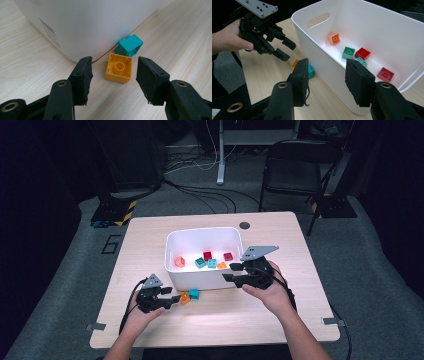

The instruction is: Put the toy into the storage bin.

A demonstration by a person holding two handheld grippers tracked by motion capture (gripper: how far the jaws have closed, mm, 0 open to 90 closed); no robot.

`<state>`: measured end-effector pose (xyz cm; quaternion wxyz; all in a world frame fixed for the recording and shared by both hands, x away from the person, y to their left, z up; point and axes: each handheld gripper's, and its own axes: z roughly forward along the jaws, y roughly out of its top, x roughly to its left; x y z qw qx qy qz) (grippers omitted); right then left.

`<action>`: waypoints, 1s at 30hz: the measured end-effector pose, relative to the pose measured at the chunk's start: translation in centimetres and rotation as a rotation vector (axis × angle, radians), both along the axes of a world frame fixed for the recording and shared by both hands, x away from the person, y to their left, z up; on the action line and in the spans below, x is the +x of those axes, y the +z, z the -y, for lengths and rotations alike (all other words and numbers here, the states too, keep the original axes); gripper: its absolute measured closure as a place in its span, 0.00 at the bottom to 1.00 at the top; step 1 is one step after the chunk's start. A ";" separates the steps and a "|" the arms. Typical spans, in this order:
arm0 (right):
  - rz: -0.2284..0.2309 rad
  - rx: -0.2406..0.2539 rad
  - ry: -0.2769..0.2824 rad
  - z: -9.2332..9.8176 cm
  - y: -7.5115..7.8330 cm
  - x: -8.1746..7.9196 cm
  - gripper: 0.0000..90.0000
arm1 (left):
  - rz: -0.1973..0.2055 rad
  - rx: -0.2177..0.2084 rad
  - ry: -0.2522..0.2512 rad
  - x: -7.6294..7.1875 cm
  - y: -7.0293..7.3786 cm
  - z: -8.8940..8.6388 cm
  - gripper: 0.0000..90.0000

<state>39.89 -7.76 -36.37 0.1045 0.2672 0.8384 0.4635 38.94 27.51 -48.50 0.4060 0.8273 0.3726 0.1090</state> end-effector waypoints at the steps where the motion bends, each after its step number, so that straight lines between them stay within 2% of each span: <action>1: 0.001 -0.001 0.000 0.0 0.0 0.0 0.59 | -0.005 -0.004 -0.005 0.0 -0.2 0.1 0.51; 10: 0.007 -0.006 -0.003 0.2 0.0 -0.1 0.59 | -0.022 0.017 -0.046 0.4 -1.3 0.7 0.49; 13: 0.008 -0.005 -0.008 0.2 0.1 -0.1 0.59 | -0.035 0.008 -0.044 0.5 -1.6 1.0 0.49; 15: 0.014 -0.004 -0.008 0.3 0.1 -0.1 0.59 | -0.028 0.025 -0.059 0.7 -1.7 1.0 0.49; 16: 0.014 -0.003 -0.008 0.4 0.1 -0.2 0.59 | -0.040 0.011 -0.049 0.7 -1.9 1.2 0.49; 17: 0.011 -0.003 -0.011 0.4 0.1 -0.2 0.59 | -0.035 0.022 -0.057 0.8 -1.9 1.2 0.49; 18: 0.012 -0.003 -0.013 0.4 0.1 -0.2 0.59 | -0.048 0.014 -0.056 0.8 -2.0 1.3 0.49; 19: 0.013 -0.003 -0.012 0.4 0.1 -0.3 0.59 | -0.036 0.019 -0.063 0.9 -2.0 1.3 0.49; 21: 0.012 -0.006 -0.013 0.4 0.1 -0.3 0.59 | -0.039 0.026 -0.074 1.0 -2.1 1.4 0.49; 22: 0.011 -0.007 -0.014 0.4 0.1 -0.3 0.59 | -0.049 0.016 -0.065 1.0 -2.3 1.5 0.49; 23: 0.013 -0.007 -0.012 0.4 0.1 -0.3 0.59 | -0.040 0.040 -0.081 1.1 -2.2 1.5 0.49; 26: 0.013 -0.006 -0.015 0.5 0.1 -0.3 0.59 | -0.050 0.041 -0.085 1.1 -2.4 1.8 0.49; 27: 0.014 -0.004 -0.015 0.5 0.1 -0.3 0.59 | -0.039 0.052 -0.088 1.2 -2.5 1.8 0.50; 30: 0.017 -0.005 -0.016 0.6 0.1 -0.3 0.59 | -0.041 0.053 -0.094 1.2 -2.5 2.0 0.51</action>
